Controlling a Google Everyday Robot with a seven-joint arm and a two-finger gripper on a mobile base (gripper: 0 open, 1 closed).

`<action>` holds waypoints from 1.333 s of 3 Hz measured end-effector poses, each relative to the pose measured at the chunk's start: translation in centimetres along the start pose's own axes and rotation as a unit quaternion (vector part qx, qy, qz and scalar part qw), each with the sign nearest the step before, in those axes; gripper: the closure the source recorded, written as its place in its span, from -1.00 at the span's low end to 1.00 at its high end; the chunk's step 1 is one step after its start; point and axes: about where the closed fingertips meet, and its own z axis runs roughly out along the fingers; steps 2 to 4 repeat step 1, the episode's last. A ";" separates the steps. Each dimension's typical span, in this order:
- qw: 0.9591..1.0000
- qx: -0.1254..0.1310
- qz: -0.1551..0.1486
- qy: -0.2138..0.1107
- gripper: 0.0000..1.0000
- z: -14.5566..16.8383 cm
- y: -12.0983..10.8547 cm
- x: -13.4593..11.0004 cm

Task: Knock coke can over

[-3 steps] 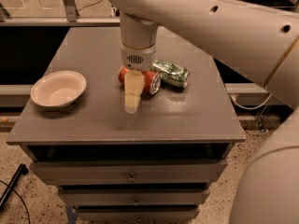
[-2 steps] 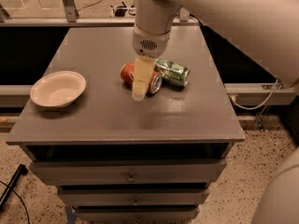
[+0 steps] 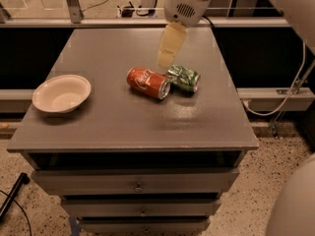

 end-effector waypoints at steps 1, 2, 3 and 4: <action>1.000 0.007 -0.002 -0.009 -1.00 -0.5 -0.3 -0.6; 1.000 0.007 -0.002 -0.009 -1.00 -0.5 -0.3 -0.6; 1.000 0.007 -0.002 -0.009 -1.00 -0.5 -0.3 -0.6; 1.000 0.007 -0.002 -0.009 -1.00 -0.5 -0.3 -0.6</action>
Offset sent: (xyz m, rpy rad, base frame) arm 0.0000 0.0000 0.0000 0.0000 0.0000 0.0000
